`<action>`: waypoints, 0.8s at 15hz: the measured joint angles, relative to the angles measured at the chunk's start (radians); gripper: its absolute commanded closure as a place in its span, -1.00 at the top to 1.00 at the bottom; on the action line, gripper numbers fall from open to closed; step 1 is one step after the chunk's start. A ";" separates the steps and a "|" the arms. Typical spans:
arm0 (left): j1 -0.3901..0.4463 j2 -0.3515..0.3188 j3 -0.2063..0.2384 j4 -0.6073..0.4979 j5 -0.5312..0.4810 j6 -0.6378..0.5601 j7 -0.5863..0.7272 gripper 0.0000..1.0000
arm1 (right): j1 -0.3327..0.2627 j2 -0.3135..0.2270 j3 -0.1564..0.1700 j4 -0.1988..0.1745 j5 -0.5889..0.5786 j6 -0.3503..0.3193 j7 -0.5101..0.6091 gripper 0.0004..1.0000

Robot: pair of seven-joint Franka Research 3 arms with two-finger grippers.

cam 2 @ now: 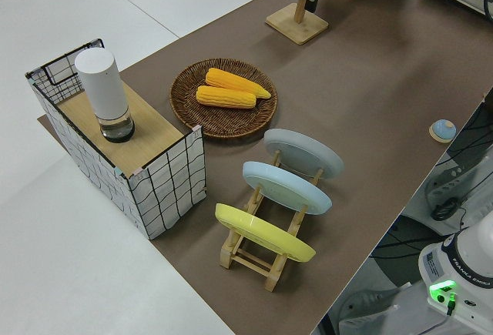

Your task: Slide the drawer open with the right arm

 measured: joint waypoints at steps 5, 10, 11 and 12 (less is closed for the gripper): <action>0.000 0.000 0.000 0.000 0.000 0.000 0.000 0.99 | -0.055 -0.030 -0.037 -0.055 0.064 0.000 -0.070 0.98; 0.000 0.000 0.000 0.000 0.000 0.000 0.000 1.00 | -0.055 -0.031 -0.092 -0.060 0.122 0.000 -0.074 0.97; 0.000 0.000 0.000 0.000 0.000 0.000 0.000 0.99 | -0.055 -0.031 -0.094 -0.060 0.127 0.000 -0.074 0.97; 0.000 0.000 0.000 0.000 0.000 0.000 0.000 1.00 | -0.055 -0.031 -0.094 -0.061 0.128 0.000 -0.074 0.97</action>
